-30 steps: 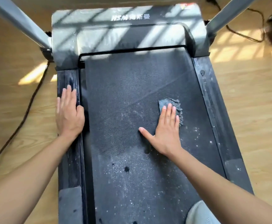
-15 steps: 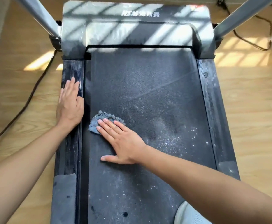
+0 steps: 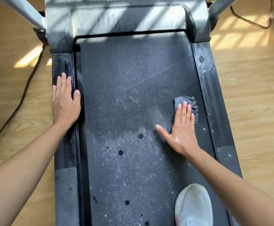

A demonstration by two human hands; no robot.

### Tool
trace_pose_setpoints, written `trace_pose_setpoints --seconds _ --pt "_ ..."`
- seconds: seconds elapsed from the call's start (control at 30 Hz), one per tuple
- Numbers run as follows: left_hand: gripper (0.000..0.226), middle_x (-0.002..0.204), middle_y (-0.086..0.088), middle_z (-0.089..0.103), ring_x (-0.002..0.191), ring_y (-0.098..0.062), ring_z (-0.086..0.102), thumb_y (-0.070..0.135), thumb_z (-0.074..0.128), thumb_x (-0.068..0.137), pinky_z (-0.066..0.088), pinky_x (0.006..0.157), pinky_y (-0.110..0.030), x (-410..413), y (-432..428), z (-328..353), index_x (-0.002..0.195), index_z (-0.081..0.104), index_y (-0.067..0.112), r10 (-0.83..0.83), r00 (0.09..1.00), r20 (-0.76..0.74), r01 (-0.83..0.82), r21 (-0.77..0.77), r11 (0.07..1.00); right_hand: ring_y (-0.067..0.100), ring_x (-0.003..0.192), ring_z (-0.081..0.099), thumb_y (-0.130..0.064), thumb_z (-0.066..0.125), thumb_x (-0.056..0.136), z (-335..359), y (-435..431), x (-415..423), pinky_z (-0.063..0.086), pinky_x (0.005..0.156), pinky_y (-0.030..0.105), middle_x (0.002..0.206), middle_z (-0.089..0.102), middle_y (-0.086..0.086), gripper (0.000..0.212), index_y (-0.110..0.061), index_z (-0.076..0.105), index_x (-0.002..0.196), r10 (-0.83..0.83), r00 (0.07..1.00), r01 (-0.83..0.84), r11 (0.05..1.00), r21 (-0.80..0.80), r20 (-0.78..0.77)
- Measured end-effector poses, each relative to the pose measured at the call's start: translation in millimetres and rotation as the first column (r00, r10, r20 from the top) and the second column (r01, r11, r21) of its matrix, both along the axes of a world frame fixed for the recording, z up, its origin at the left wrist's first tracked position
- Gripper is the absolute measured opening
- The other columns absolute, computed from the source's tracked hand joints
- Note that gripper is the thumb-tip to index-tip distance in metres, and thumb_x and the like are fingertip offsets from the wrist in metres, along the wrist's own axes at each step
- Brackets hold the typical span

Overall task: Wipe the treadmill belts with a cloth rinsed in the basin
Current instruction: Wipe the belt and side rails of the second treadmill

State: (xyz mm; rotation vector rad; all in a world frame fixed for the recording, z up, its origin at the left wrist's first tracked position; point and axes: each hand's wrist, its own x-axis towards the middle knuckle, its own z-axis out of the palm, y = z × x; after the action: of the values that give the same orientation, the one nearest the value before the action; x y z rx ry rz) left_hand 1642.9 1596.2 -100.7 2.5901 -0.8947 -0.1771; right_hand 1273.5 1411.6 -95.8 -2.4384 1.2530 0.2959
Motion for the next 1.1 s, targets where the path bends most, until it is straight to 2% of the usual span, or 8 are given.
trace_pose_setpoints --seconds 0.23,0.37,0.57,0.63,0.7,0.83,0.97,1.1 --pt "0.072 0.175 0.001 0.015 0.162 -0.014 0.007 0.015 0.033 0.092 0.001 0.132 -0.037 7 4 5 0.164 0.031 0.015 -0.012 0.992 -0.125 0.004 -0.062 0.998 0.030 0.156 -0.032 -0.094 0.024 0.084 -2 97 132 -0.009 0.130 0.050 0.169 -0.028 0.019 0.128 0.000 -0.014 0.162 0.488 0.870 -0.491 0.871 0.025 0.069" --pt "0.075 0.175 -0.001 0.013 0.162 -0.014 0.005 0.017 0.029 0.090 -0.001 0.132 -0.038 10 5 10 0.165 0.028 0.013 -0.050 0.985 -0.167 0.040 -0.061 0.997 0.030 0.158 -0.025 -0.093 0.020 0.086 -6 125 180 -0.001 0.129 0.051 0.171 -0.018 0.021 0.125 0.001 -0.007 0.163 0.729 0.684 -0.728 0.685 -0.034 0.037" --pt "0.066 0.175 -0.001 0.016 0.162 -0.013 0.008 0.013 0.035 0.097 0.001 0.132 -0.037 8 0 7 0.163 0.034 0.013 -0.039 0.987 -0.156 0.027 -0.083 0.996 0.025 0.162 -0.012 -0.085 0.023 0.093 -11 108 149 -0.001 0.130 0.045 0.175 -0.006 0.012 0.111 -0.005 -0.001 0.166 0.940 0.339 -0.931 0.341 -0.133 0.039" --pt "0.061 0.174 -0.001 0.018 0.162 -0.014 0.009 0.011 0.041 0.101 0.002 0.132 -0.037 4 -6 11 0.162 0.036 0.013 0.022 0.985 -0.171 -0.035 -0.078 0.996 0.020 0.161 -0.012 -0.083 0.024 0.096 -11 92 125 0.002 0.131 0.043 0.175 -0.007 0.007 0.105 -0.010 -0.002 0.167 0.900 0.431 -0.893 0.435 -0.113 0.059" --pt "0.057 0.174 0.000 0.020 0.162 -0.013 0.009 0.012 0.043 0.104 0.006 0.132 -0.037 -5 -17 18 0.161 0.036 0.012 0.052 0.985 -0.164 -0.065 -0.078 0.995 0.018 0.161 -0.014 -0.083 0.024 0.097 -9 67 92 0.006 0.131 0.044 0.175 -0.009 0.004 0.103 -0.012 -0.002 0.167 0.783 0.617 -0.777 0.622 -0.096 0.077" --pt "0.055 0.173 0.000 0.024 0.161 -0.011 0.010 0.013 0.044 0.107 0.007 0.132 -0.032 -38 -58 24 0.161 0.036 0.010 -0.214 0.965 -0.153 0.196 -0.125 0.973 0.015 0.159 -0.020 -0.084 0.022 0.096 -2 -5 6 -0.003 0.132 0.042 0.174 -0.017 0.001 0.103 -0.015 -0.009 0.167 0.354 0.935 -0.352 0.932 -0.089 0.004" --pt "0.056 0.169 -0.005 0.033 0.160 -0.016 0.019 0.010 0.048 0.104 0.012 0.132 -0.032 -89 -103 21 0.159 0.041 0.007 -0.547 0.821 -0.163 0.522 -0.173 0.835 0.017 0.160 -0.018 -0.080 0.018 0.098 5 -50 -45 -0.006 0.130 0.035 0.173 -0.017 0.002 0.099 -0.015 -0.008 0.167 0.131 0.990 -0.134 0.989 -0.070 -0.046" --pt "0.057 0.163 -0.008 0.043 0.157 -0.020 0.030 0.009 0.051 0.096 0.020 0.131 -0.035 -151 -134 18 0.152 0.050 0.005 -0.728 0.669 -0.153 0.685 -0.253 0.683 0.029 0.159 0.019 -0.038 0.055 0.106 20 -64 -43 0.011 0.129 0.031 0.171 0.024 0.014 0.065 -0.006 0.036 0.160 0.050 0.986 -0.049 0.999 -0.010 0.157"
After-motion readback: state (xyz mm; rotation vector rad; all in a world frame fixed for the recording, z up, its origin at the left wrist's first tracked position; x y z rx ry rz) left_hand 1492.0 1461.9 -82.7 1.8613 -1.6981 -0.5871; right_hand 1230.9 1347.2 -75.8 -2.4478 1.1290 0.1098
